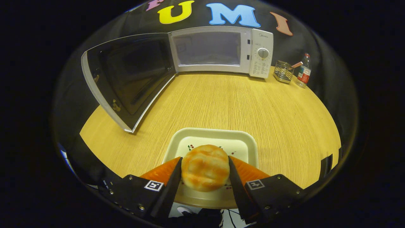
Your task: Open the microwave, put the food inside, and close the microwave door.
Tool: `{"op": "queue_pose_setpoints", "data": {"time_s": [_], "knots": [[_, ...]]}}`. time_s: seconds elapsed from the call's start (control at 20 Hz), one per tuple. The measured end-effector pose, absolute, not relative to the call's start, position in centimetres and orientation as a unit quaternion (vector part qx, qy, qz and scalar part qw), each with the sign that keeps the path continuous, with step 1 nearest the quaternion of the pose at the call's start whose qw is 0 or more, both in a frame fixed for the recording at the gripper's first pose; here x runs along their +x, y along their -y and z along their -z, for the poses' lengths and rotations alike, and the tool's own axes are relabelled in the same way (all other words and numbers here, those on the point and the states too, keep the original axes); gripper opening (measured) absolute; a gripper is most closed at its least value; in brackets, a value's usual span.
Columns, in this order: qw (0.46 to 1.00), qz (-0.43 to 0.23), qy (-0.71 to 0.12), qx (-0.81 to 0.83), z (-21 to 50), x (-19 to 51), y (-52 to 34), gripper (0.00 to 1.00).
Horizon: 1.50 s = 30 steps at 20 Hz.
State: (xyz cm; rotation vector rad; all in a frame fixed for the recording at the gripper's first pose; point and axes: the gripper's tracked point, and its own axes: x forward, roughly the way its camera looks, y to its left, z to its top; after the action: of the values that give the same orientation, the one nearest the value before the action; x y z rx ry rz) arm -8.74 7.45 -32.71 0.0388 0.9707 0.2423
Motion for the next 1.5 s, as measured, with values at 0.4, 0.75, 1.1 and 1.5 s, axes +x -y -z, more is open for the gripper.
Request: {"op": "queue_pose_setpoints", "data": {"time_s": [0.4, 0.75, 1.1, 1.5], "knots": [[0.903, -0.137, -0.395, 0.098, 26.4, -2.3, -8.3, 0.8], [0.923, -0.158, -0.321, 0.142, 21.7, 5.8, -9.9, 0.79], [0.934, -0.146, -0.279, 0.166, 20.8, 14.0, -10.2, 0.79], [0.939, -0.127, -0.243, 0.205, 22.1, 21.9, -11.3, 0.79]]}}
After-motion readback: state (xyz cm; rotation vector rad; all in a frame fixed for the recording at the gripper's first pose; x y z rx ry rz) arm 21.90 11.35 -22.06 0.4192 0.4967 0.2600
